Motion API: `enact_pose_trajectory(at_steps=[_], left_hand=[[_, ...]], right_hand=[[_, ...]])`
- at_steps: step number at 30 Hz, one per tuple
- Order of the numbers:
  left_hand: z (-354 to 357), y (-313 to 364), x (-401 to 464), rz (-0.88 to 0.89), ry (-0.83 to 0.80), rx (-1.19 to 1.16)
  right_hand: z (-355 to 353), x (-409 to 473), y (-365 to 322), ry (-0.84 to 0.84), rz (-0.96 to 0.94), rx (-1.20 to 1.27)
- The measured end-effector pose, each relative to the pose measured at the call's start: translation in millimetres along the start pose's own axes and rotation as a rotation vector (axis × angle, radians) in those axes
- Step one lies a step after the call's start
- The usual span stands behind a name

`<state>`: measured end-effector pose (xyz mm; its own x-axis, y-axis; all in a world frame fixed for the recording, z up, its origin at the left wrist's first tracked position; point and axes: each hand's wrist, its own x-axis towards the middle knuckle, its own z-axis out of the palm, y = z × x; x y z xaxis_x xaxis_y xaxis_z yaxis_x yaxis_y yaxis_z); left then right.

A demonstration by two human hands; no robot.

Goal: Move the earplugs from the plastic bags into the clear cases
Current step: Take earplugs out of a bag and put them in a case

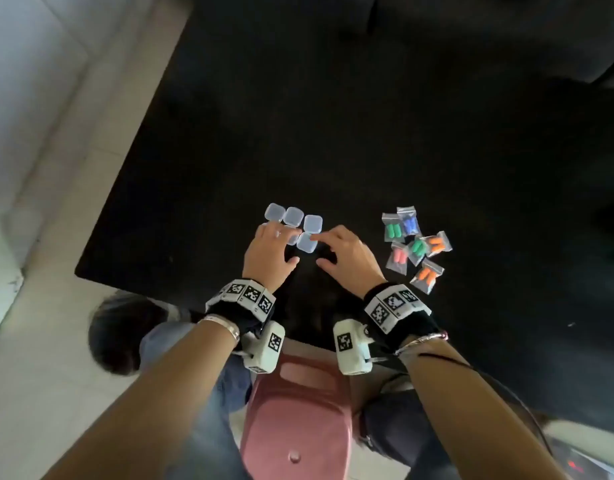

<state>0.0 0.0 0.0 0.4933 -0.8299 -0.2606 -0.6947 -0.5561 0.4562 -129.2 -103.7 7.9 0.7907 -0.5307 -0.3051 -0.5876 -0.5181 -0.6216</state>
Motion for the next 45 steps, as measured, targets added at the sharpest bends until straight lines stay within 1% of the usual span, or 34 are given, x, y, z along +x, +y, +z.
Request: enact_pose_trajectory(at_steps=[2,5,9,12,14,16,17,19,20,21,22,26,29,31,33,35,37,41,45], left_hand=[[4.8,-4.6,4.9,-0.015,0.018,-0.008],[15.9,-14.6,11.1,-0.03,0.044,0.002],[23.1,-25.0,16.9,0.054,0.104,-0.002],[25.7,-26.6,26.4,0.12,0.082,-0.043],[27.2,-28.7,31.2,0.153,0.074,-0.116],[26.7,-27.0,33.0,0.18,0.071,-0.255],[27.3,-25.5,33.4,0.205,0.079,-0.333],[29.1,-21.5,34.0,0.263,0.113,-0.45],[30.5,-20.3,34.3,0.285,0.127,-0.481],[31.2,-19.0,34.8,0.298,0.134,-0.502],[32.4,-18.7,35.2,0.304,0.134,-0.523],[34.1,-16.2,30.2,0.312,0.112,-0.592],[34.7,-13.0,19.5,0.302,0.087,-0.652],[36.6,-12.2,13.5,0.314,0.071,-0.65],[39.1,-10.5,7.5,0.327,0.055,-0.623],[40.3,-6.8,-1.1,0.306,0.012,-0.621],[43.1,-4.8,-12.5,0.286,-0.013,-0.631],[53.5,-6.8,-35.0,0.299,0.017,-0.673],[76.4,-12.0,-48.7,0.255,0.003,-0.783]], right_hand=[[11.7,11.6,-4.2,-0.006,-0.022,-0.044],[27.3,24.1,-5.3,-0.003,-0.011,-0.173],[40.0,34.5,4.6,0.123,-0.072,-0.323],[44.5,40.0,13.7,0.215,-0.145,-0.346],[42.6,40.4,18.9,0.311,-0.133,-0.252],[35.3,38.4,21.6,0.373,-0.061,0.001],[31.7,37.6,21.9,0.363,-0.018,0.171],[25.5,35.8,21.7,0.27,0.071,0.513],[24.1,34.5,22.0,0.228,0.092,0.641],[23.0,33.4,22.6,0.206,0.096,0.717],[23.3,32.3,24.0,0.2,0.086,0.746],[26.7,23.6,29.9,0.2,0.0,0.683],[28.7,11.0,31.4,0.166,-0.008,0.783],[30.3,2.9,31.1,0.148,-0.003,0.853],[31.9,-5.2,29.8,0.162,0.014,0.82],[33.4,-14.1,28.5,0.208,0.045,0.711],[36.4,-25.2,29.0,0.233,0.051,0.653],[44.1,-46.8,31.8,0.211,0.003,0.729],[65.8,-55.9,38.3,0.227,0.04,0.696]])
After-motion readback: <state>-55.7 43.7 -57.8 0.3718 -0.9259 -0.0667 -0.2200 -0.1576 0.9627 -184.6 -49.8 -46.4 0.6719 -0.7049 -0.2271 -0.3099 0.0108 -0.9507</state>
